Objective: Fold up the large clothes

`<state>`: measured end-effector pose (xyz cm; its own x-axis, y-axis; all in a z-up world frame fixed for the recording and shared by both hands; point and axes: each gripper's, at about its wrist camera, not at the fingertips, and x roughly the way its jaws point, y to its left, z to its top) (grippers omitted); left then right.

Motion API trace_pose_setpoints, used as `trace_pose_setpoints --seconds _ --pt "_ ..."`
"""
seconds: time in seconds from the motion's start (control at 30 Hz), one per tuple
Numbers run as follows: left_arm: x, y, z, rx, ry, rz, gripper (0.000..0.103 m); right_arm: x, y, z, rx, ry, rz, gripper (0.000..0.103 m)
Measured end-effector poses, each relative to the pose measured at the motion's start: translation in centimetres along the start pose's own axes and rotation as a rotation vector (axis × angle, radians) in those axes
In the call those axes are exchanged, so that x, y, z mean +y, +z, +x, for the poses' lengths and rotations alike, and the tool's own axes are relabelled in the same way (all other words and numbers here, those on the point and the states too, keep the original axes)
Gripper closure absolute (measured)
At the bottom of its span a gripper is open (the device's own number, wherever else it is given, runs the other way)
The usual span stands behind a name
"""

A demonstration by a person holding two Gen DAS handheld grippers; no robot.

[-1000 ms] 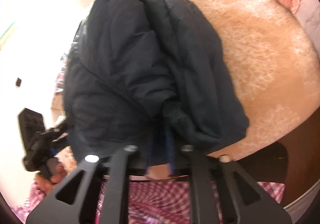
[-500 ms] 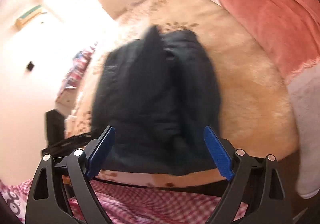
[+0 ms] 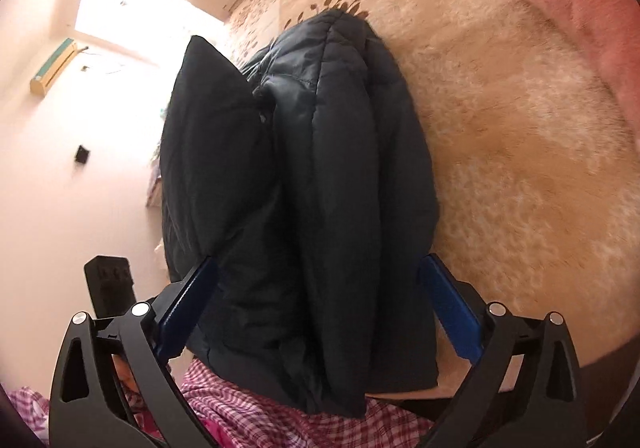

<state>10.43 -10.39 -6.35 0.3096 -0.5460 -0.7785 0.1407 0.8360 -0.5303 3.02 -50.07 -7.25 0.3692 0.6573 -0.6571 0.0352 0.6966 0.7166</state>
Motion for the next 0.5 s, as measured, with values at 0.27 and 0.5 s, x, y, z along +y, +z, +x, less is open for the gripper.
trace_pose_setpoints --seconds 0.27,0.5 --pt "-0.4 0.1 0.3 0.0 0.024 0.008 0.032 -3.1 -0.1 2.6 0.07 0.077 0.077 0.006" --pt "-0.8 0.1 0.1 -0.01 0.018 0.032 0.036 -2.7 -0.5 2.6 0.072 0.105 0.048 0.024"
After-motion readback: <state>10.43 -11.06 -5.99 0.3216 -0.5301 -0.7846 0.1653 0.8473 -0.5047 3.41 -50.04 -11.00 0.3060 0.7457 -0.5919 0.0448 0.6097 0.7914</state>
